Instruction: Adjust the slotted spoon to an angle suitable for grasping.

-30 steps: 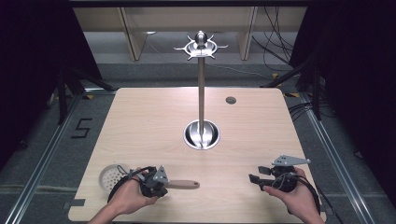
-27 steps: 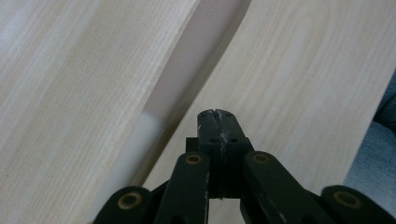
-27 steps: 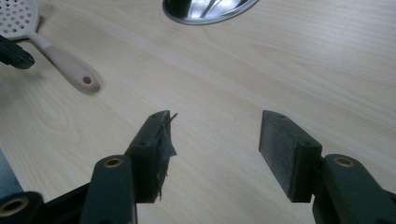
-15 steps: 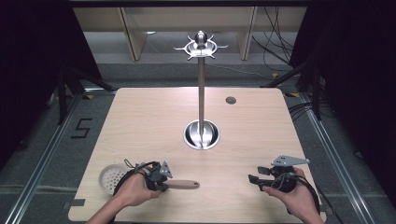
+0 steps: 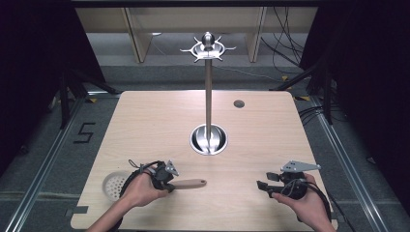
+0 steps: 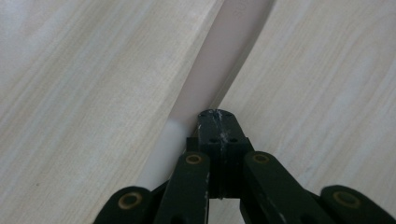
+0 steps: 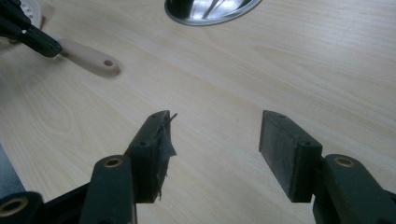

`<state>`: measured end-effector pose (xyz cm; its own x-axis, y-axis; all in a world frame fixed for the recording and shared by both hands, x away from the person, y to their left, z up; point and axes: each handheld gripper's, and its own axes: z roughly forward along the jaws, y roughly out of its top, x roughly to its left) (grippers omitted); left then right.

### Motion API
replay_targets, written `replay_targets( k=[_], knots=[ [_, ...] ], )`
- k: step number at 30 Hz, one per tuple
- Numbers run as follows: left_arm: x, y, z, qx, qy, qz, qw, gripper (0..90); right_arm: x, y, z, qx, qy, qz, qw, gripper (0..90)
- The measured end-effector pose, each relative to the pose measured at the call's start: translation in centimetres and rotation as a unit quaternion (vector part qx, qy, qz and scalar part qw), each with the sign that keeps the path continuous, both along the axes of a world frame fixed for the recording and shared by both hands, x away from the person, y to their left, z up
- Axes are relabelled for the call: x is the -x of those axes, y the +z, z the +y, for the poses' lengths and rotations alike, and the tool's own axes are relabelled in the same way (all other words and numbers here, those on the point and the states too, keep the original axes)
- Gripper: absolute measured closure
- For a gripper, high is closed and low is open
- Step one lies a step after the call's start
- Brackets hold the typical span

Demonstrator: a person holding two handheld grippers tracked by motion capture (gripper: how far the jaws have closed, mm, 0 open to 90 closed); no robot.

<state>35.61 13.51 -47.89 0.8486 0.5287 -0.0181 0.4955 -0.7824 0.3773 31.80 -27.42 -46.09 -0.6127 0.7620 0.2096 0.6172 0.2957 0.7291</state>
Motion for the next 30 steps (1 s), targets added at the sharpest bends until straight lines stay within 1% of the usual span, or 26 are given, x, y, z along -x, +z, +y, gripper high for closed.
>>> replay_targets(
  k=[1,3,4,5,6,7,8,9,11,12,14,15,16,17,18,19,21,22,23,24,25,26,27,28,29,30],
  knots=[
    [-0.1,0.0,0.0,-0.001,0.001,0.002,1.0000,89.4,0.0,0.0,0.0,0.000,0.000,0.000,1.0000,44.2],
    [-0.4,0.0,-0.1,0.000,0.007,0.000,1.0000,89.4,0.0,0.0,0.0,0.001,-0.001,0.000,1.0000,44.2],
    [-0.7,0.0,-0.1,-0.006,0.003,-0.005,1.0000,89.4,0.0,0.0,0.0,0.002,-0.001,0.000,1.0000,44.2],
    [-0.8,0.0,-0.2,-0.008,0.006,-0.010,0.9999,89.3,0.0,0.0,0.0,0.002,0.000,-0.001,1.0000,44.2],
    [-0.9,0.0,-0.3,-0.007,0.016,-0.011,0.9998,89.4,0.1,0.1,0.1,-0.004,-0.007,0.008,0.9999,44.2],
    [-0.9,0.0,-0.3,-0.007,0.016,-0.011,0.9998,89.3,0.1,0.1,0.1,-0.004,-0.007,0.008,0.9999,44.2],
    [-1.2,0.0,-0.2,-0.012,0.009,-0.015,0.9998,89.3,0.1,0.0,0.1,-0.006,-0.006,0.009,0.9999,44.2],
    [-1.3,0.0,-0.2,-0.010,0.017,-0.014,0.9997,89.4,0.0,0.0,-0.1,0.002,-0.003,-0.002,1.0000,44.2],
    [-1.5,0.0,-0.2,-0.010,0.020,-0.018,0.9996,89.4,0.0,0.0,-0.1,0.000,-0.003,-0.002,1.0000,44.2],
    [-1.6,0.0,-0.1,-0.011,0.020,-0.021,0.9995,89.3,0.1,0.1,0.1,-0.007,-0.008,0.011,0.9999,44.2],
    [-1.6,0.0,-0.1,-0.007,0.029,-0.023,0.9993,89.3,0.1,0.0,0.1,-0.006,-0.006,0.008,0.9999,44.3],
    [-1.6,0.0,-0.1,-0.008,0.030,-0.024,0.9993,89.3,0.1,0.0,0.0,-0.003,-0.004,0.004,1.0000,44.2],
    [-1.6,0.1,0.0,-0.012,0.024,-0.027,0.9993,89.3,0.0,0.0,-0.1,0.003,-0.002,-0.003,1.0000,44.2],
    [-1.6,0.0,0.0,-0.008,0.028,-0.027,0.9992,89.3,0.1,0.0,0.1,-0.006,-0.006,0.009,0.9999,44.2],
    [-1.6,0.0,0.1,-0.005,0.032,-0.033,0.9990,89.3,0.1,0.0,0.1,-0.006,-0.006,0.009,0.9999,44.2],
    [-1.6,0.0,0.1,-0.004,0.034,-0.033,0.9989,89.3,0.0,0.0,-0.1,0.002,-0.002,-0.002,1.0000,44.2],
    [-1.6,0.1,0.2,-0.005,0.029,-0.035,0.9990,89.2,0.0,0.0,0.0,0.001,0.000,0.000,1.0000,44.2],
    [-1.3,0.2,0.2,-0.001,0.033,-0.042,0.9986,89.0,0.0,0.0,0.0,0.002,0.000,0.000,1.0000,44.2],
    [-1.3,0.2,0.2,-0.001,0.033,-0.042,0.9986,88.8,0.0,0.0,0.0,0.002,0.000,0.000,1.0000,44.2],
    [-1.1,0.4,0.4,0.005,0.027,-0.043,0.9987,87.8,0.0,0.0,0.0,0.001,0.001,-0.002,1.0000,44.2],
    [-0.7,0.5,0.6,0.019,0.034,-0.049,0.9981,86.2,0.0,0.0,0.0,-0.002,0.002,-0.002,1.0000,44.2],
    [-0.4,0.8,0.9,0.025,0.035,-0.053,0.9977,86.2,0.0,0.0,0.0,-0.002,0.002,-0.002,1.0000,44.2],
    [0.0,1.3,1.4,0.032,0.029,-0.052,0.9977,84.4,0.0,0.0,0.0,-0.005,0.001,0.001,1.0000,44.2],
    [0.4,1.9,2.2,0.038,0.034,-0.060,0.9969,80.5,0.0,0.1,-0.1,-0.001,-0.003,-0.002,1.0000,44.2],
    [0.4,1.9,2.2,0.038,0.034,-0.060,0.9969,78.8,0.0,0.1,-0.1,-0.001,-0.003,-0.002,1.0000,44.2],
    [0.8,2.2,3.0,0.052,0.045,-0.075,0.9948,78.8,0.0,0.0,-0.2,-0.002,-0.004,-0.002,1.0000,44.2]
  ],
)
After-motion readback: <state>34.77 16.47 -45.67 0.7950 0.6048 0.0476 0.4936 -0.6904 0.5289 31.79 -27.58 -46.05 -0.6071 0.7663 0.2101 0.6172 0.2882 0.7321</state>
